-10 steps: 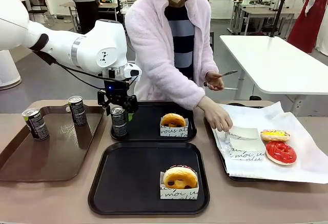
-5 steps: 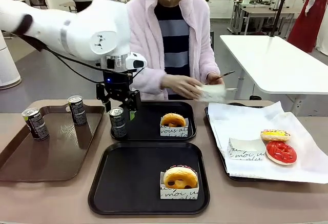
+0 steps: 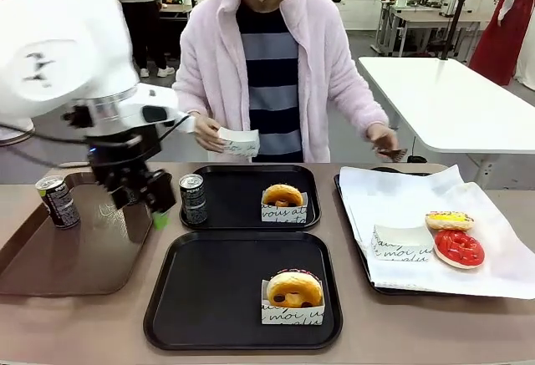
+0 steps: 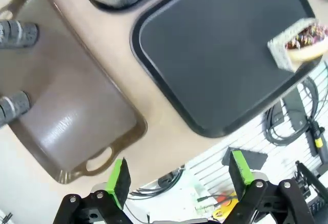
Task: Set up donuts and drinks on trays.
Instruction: Pick up one Pepsi coke from the Handle tray and place it on the Flat Tray without a Pepsi coke.
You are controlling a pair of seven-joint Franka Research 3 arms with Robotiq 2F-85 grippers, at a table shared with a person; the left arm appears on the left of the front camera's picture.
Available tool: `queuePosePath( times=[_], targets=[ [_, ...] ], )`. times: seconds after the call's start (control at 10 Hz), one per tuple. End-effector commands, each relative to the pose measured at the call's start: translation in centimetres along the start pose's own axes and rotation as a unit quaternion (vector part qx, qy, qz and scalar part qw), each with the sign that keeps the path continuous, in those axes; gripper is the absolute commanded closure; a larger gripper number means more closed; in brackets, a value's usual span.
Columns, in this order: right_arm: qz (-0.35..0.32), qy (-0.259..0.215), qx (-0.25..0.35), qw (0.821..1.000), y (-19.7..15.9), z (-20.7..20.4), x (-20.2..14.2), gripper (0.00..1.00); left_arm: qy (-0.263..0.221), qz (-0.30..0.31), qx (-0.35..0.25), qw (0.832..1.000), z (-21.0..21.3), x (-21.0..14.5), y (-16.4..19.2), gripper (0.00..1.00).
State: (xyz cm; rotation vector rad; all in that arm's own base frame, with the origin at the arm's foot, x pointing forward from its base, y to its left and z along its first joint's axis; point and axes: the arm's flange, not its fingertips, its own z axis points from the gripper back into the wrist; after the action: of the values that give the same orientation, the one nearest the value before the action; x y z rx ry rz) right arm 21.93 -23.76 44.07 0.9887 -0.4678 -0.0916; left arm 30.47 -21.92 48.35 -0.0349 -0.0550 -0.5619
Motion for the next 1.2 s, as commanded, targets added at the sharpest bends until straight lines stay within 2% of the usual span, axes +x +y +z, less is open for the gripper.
queuePosePath(
  times=[0.0, 0.1, 0.2, 0.6, 0.7, 0.8, 0.9, 1.0, 1.1],
  targets=[
    [0.008, -0.007, 0.010, 1.000, 0.0, 0.0, 0.1, 0.00, -0.004, -0.002, -0.020, 1.000, -0.4, -2.9, 0.4, 0.00],
    [0.008, -0.007, 0.010, 1.000, 0.0, 0.0, 0.1, 0.00, 0.007, 0.032, 0.008, 0.999, -0.9, -3.2, 0.1, 0.00],
    [0.008, -0.007, 0.010, 1.000, 0.0, 0.0, 0.1, 0.00, -0.003, 0.000, -0.004, 1.000, -0.3, -1.9, 0.3, 0.00],
    [0.008, -0.007, 0.010, 1.000, 0.0, 0.0, 0.1, 0.00, 0.000, 0.006, -0.003, 1.000, -0.5, -2.6, 0.4, 0.00],
    [0.008, -0.007, 0.010, 1.000, 0.0, 0.0, 0.1, 0.00, -0.018, 0.049, -0.009, 0.999, 0.9, -1.9, 5.2, 0.00],
    [0.008, -0.007, 0.010, 1.000, 0.0, 0.0, 0.1, 0.00, -0.056, 0.098, -0.024, 0.993, 1.9, -3.7, 9.4, 0.00],
    [0.008, -0.007, 0.010, 1.000, 0.0, 0.0, 0.1, 0.00, -0.052, 0.108, -0.044, 0.992, 3.5, -4.8, 15.1, 0.00],
    [0.008, -0.007, 0.010, 1.000, 0.0, 0.0, 0.1, 0.00, -0.039, 0.113, -0.049, 0.992, 5.4, -3.7, 20.8, 0.00],
    [0.008, -0.007, 0.010, 1.000, 0.0, 0.0, 0.1, 0.00, -0.051, 0.162, -0.039, 0.985, 5.4, -6.8, 23.5, 0.00]
  ],
)
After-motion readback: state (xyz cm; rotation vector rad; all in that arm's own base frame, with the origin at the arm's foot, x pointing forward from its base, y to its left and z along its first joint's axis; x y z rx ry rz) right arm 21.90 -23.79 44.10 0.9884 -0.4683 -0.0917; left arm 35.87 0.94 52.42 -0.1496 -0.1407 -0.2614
